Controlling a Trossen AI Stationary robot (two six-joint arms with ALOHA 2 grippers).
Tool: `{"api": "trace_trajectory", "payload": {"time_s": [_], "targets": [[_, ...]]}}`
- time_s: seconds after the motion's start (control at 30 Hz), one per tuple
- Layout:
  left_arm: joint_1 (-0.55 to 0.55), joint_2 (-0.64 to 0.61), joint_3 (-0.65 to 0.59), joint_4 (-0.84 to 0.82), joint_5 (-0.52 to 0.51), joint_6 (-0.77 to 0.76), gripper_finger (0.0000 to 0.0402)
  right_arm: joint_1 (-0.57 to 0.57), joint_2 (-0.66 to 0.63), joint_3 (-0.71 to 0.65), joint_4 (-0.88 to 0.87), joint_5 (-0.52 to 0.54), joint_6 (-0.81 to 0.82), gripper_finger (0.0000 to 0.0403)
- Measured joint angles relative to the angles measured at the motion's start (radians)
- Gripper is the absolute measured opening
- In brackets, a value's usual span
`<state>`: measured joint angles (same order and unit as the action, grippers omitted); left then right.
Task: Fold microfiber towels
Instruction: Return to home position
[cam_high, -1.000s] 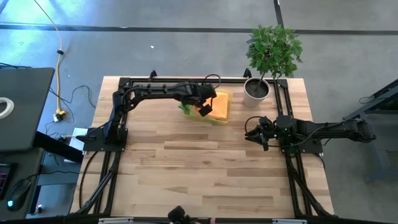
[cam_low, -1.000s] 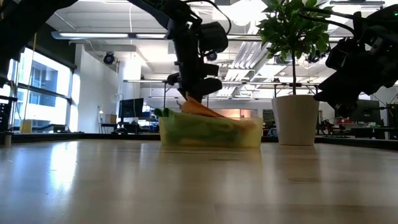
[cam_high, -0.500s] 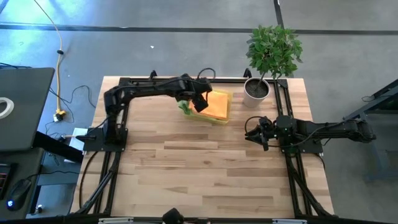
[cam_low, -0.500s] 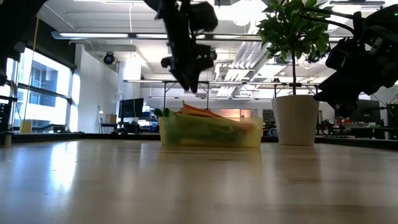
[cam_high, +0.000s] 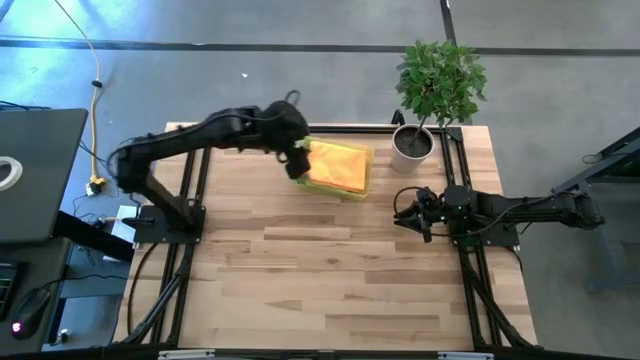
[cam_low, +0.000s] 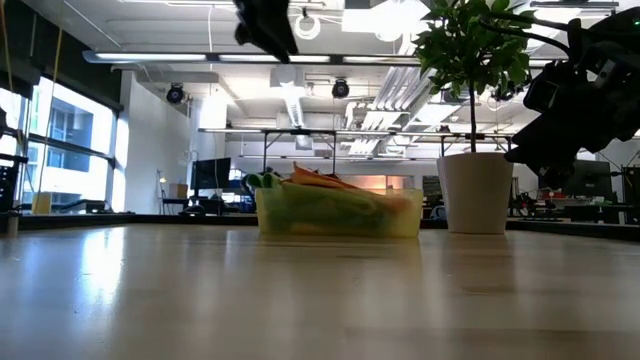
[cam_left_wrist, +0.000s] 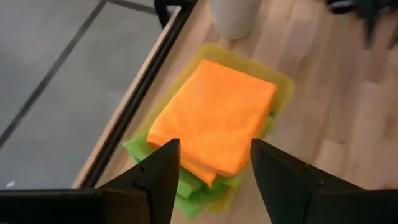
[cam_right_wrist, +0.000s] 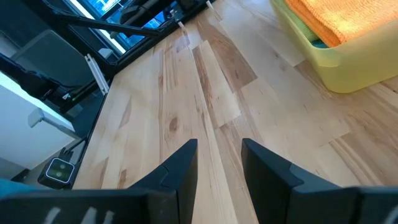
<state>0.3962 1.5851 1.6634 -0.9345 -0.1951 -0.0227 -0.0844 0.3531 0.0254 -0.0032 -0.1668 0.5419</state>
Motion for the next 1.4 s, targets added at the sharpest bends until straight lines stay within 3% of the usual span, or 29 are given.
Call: {"api": "trace_trajectory", "payload": {"time_s": [0.3, 0.57, 0.7, 1.03, 1.2, 1.4], "targets": [[-0.043, -0.282, -0.308, 0.05, 0.033, -0.149, 0.0184, 0.0, 0.0, 0.0, 0.0, 0.0, 0.0, 0.0116], [-0.095, -0.57, -0.719, 0.363, 0.029, -0.19, 0.0184, 0.0, 0.0, 0.0, 0.0, 0.0, 0.0, 0.0116], [-0.097, -0.72, -0.888, 0.443, 0.029, -0.195, 0.0184, 0.0, 0.0, 0.0, 0.0, 0.0, 0.0, 0.0116], [-0.097, -1.129, -1.139, 0.46, 0.034, -0.203, 0.0184, 0.0, 0.0, 0.0, 0.0, 0.0, 0.0, 0.0116], [-0.097, -1.225, -1.262, 0.662, 0.119, -0.221, 0.0184, 0.0, 0.0, 0.0, 0.0, 0.0, 0.0, 0.0116], [-0.097, -1.229, -1.437, 0.99, 0.158, -0.221, 0.0184, 0.0, 0.0, 0.0, 0.0, 0.0, 0.0, 0.0116]]}}
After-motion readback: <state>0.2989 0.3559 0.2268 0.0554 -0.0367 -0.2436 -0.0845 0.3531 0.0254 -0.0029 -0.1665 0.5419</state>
